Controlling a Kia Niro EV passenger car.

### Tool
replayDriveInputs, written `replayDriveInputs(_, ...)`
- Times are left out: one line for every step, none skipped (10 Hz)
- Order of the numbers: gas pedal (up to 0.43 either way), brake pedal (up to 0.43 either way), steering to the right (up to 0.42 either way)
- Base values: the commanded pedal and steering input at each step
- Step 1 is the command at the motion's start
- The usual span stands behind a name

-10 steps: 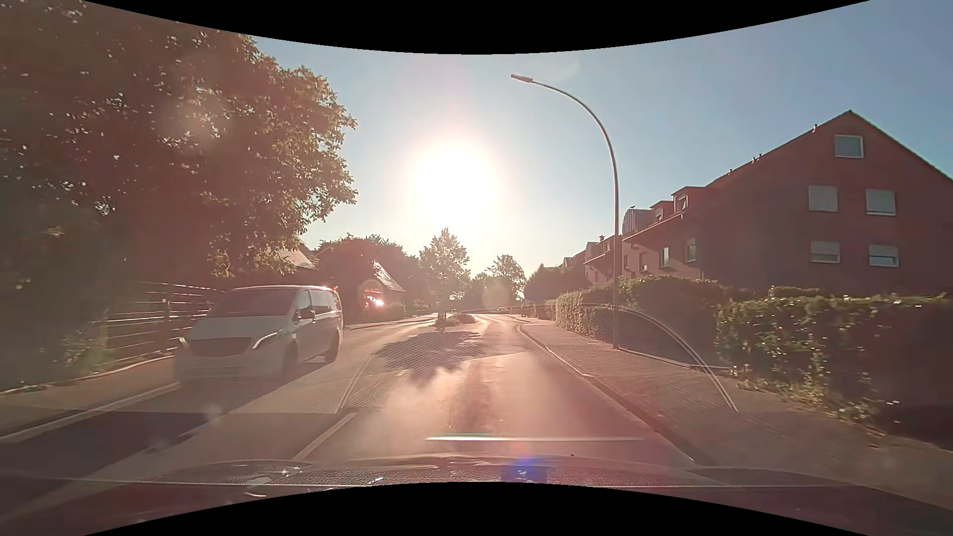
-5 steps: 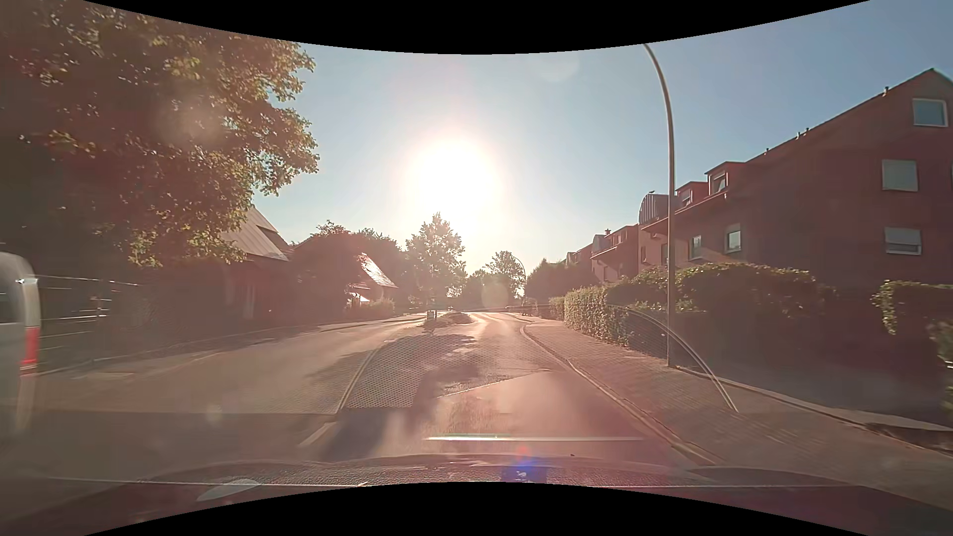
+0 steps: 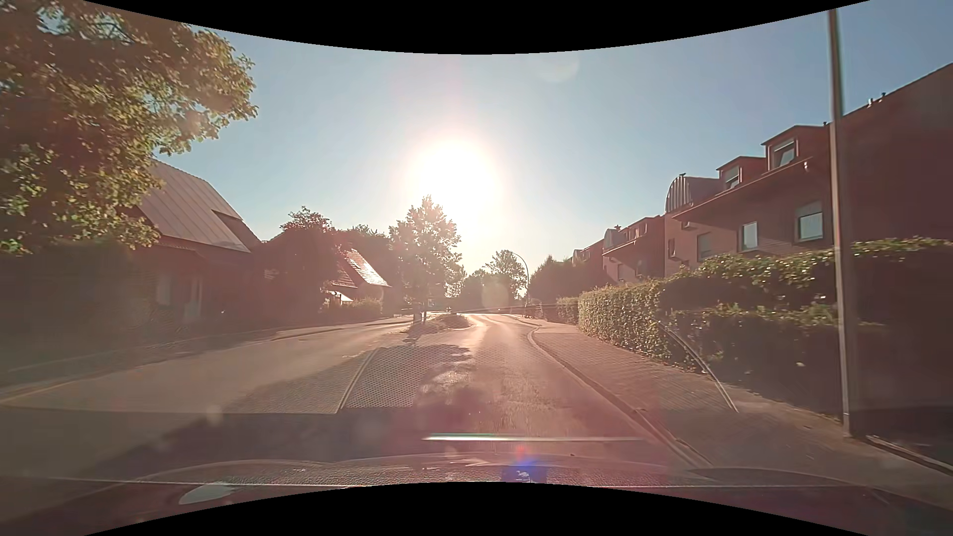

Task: Follow the waypoints while adhering to traffic rules and regulations

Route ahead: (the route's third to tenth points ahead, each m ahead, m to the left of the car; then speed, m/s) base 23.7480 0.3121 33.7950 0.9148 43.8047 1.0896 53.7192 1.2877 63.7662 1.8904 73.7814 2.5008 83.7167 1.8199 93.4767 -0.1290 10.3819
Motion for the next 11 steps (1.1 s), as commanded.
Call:
replayDriveInputs(0.287,0.000,0.006)
replayDriveInputs(0.260,0.000,0.007)
replayDriveInputs(0.260,0.000,0.006)
replayDriveInputs(0.240,0.000,0.007)
replayDriveInputs(0.228,0.000,0.007)
replayDriveInputs(0.228,0.000,0.009)
replayDriveInputs(0.228,0.000,0.018)
replayDriveInputs(0.228,0.000,0.029)
replayDriveInputs(0.228,0.000,0.030)
replayDriveInputs(0.228,0.000,0.018)
replayDriveInputs(0.228,0.000,0.005)
